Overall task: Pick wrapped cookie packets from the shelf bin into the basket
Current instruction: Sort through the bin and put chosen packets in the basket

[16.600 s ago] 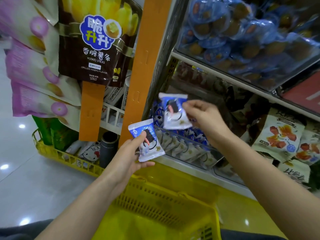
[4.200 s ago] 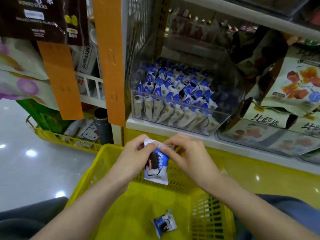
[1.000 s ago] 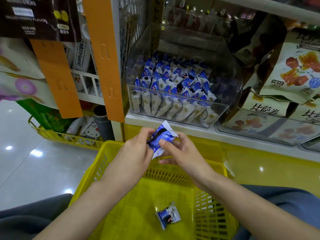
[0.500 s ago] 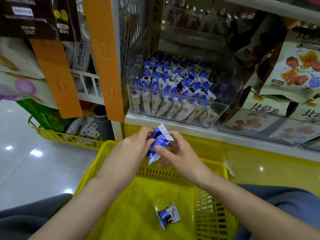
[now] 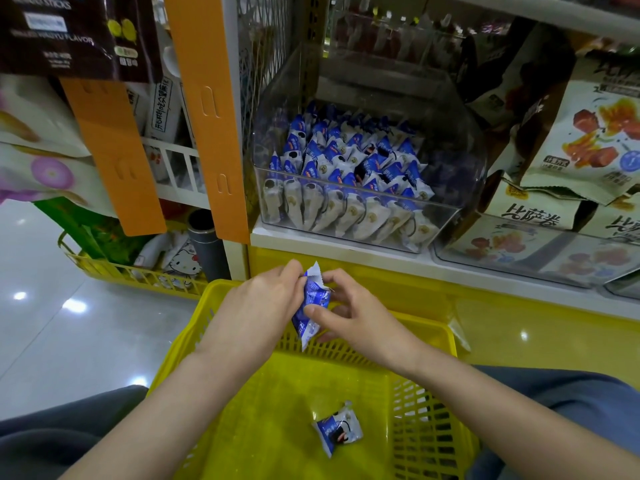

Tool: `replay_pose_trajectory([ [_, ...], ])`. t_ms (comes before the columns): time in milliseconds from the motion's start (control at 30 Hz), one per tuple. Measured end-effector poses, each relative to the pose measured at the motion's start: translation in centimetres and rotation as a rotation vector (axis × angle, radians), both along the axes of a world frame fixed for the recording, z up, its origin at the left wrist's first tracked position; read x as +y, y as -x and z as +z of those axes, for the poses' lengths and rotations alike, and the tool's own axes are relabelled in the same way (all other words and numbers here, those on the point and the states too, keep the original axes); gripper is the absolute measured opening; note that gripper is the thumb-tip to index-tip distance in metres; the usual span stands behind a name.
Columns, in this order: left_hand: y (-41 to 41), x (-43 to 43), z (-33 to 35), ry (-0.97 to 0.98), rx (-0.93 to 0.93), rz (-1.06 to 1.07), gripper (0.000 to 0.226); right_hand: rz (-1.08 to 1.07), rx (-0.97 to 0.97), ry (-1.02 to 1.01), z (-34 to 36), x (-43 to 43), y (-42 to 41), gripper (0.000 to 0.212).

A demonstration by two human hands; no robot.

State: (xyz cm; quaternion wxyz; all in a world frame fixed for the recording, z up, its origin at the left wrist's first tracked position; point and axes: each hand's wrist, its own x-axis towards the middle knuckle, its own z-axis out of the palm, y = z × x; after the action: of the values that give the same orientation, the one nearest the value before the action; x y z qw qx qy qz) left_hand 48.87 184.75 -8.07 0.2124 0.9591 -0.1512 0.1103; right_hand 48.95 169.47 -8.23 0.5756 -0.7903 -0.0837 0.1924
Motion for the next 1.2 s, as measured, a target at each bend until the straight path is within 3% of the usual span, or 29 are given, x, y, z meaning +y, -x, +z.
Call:
replay_pose_trajectory([
  [67, 0.0, 0.0, -0.1, 0.063, 0.01, -0.006, 0.018, 0.001, -0.05, 0.061, -0.2, 0.0, 0.0, 0.025],
  [200, -0.4, -0.3, -0.3, 0.389, 0.096, 0.005, 0.021, -0.066, -0.204, 0.23, -0.4, -0.2, 0.0, 0.037],
  [333, 0.3, -1.4, -0.1, 0.73, 0.426, -0.041, 0.028, -0.118, -0.387, 0.414, -0.3, -0.6, -0.1, 0.044],
  [467, 0.3, -2.0, -0.6, 0.686, 0.398, 0.011, 0.018, -0.067, -0.474, 0.498, -0.1, -0.6, 0.2, 0.053],
  [533, 0.0, -1.8, -0.4, 0.771, 0.396, 0.064, 0.01, -0.048, -0.531, 0.495, 0.2, -0.4, 0.3, 0.059],
  [667, -0.4, -1.7, 0.2, 1.093, 0.499, 0.124, 0.025, -0.129, -0.464, 0.384, 0.9, -0.6, -0.4, 0.053],
  [767, -0.4, -1.7, 0.7, 1.223, 0.512, 0.127, 0.034, -0.151, -0.217, 0.27, 1.3, -0.9, -1.0, 0.03],
  [867, -0.7, -1.4, 0.7, 1.259, 0.51, 0.149, 0.038, -0.155, -0.012, -0.013, 1.9, -1.0, -1.1, 0.013],
  [1000, -1.0, -1.1, 0.9, 1.36, 0.598, 0.184, 0.032, -0.169, 0.024, -0.171, 2.2, -1.2, -1.2, 0.014],
  [1100, -1.0, -0.8, 1.3, 1.46, 0.691, 0.073, 0.027, -0.239, 0.014, -0.253, 2.3, -1.1, -1.2, 0.014],
  [1200, -0.6, -0.8, 1.7, 1.365, 0.736, -0.01, 0.037, -0.288, -0.015, -0.296, 2.4, -1.0, -1.0, 0.015],
])
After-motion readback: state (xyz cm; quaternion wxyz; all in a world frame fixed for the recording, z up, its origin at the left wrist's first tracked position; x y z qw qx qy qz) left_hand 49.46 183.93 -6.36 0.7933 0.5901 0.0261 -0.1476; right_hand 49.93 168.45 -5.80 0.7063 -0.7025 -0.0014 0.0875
